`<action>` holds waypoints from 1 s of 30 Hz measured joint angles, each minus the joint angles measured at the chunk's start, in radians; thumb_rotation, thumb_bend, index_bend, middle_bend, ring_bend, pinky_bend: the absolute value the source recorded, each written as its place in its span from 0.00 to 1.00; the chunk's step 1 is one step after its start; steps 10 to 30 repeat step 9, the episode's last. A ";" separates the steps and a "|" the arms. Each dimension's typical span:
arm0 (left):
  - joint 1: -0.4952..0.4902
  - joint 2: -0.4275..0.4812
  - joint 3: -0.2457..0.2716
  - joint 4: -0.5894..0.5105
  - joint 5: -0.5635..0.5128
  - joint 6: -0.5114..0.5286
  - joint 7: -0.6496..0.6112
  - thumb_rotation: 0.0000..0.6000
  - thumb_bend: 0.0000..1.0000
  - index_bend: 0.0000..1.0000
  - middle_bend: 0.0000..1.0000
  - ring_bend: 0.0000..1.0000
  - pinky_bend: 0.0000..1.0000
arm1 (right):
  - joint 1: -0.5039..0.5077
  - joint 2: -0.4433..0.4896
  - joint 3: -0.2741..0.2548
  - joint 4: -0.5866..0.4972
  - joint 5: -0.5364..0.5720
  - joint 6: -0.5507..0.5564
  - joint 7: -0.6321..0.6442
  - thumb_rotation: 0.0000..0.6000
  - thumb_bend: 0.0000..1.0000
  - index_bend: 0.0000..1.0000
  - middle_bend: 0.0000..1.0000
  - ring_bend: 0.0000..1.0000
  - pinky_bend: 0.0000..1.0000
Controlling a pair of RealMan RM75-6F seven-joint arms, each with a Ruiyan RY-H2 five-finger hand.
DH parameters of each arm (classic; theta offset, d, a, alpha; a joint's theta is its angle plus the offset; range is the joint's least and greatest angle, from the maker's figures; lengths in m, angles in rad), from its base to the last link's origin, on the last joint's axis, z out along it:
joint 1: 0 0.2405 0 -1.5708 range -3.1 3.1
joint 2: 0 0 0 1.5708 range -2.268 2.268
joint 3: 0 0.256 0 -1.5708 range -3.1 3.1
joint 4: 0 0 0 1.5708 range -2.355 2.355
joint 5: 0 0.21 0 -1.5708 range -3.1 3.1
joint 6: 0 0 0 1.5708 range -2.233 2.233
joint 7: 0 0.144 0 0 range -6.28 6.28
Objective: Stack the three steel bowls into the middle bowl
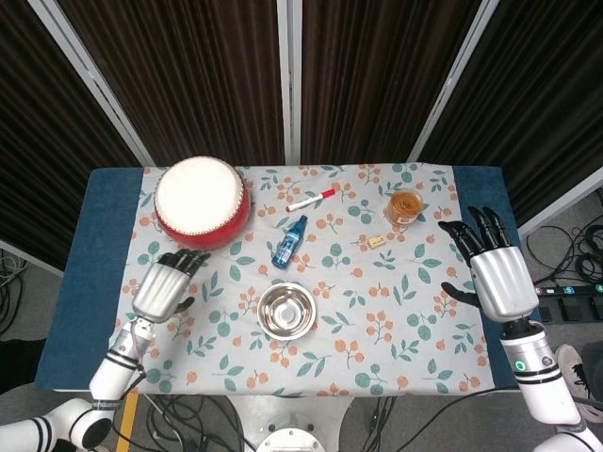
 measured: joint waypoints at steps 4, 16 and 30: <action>0.069 -0.002 -0.008 0.057 -0.013 0.119 -0.126 1.00 0.16 0.23 0.27 0.21 0.32 | -0.041 -0.049 -0.053 0.080 -0.016 0.013 -0.002 1.00 0.00 0.16 0.20 0.00 0.00; 0.162 0.001 0.002 0.153 -0.011 0.226 -0.261 1.00 0.16 0.23 0.27 0.21 0.32 | -0.082 -0.112 -0.097 0.191 -0.035 0.032 0.007 1.00 0.00 0.16 0.20 0.00 0.00; 0.162 0.001 0.002 0.153 -0.011 0.226 -0.261 1.00 0.16 0.23 0.27 0.21 0.32 | -0.082 -0.112 -0.097 0.191 -0.035 0.032 0.007 1.00 0.00 0.16 0.20 0.00 0.00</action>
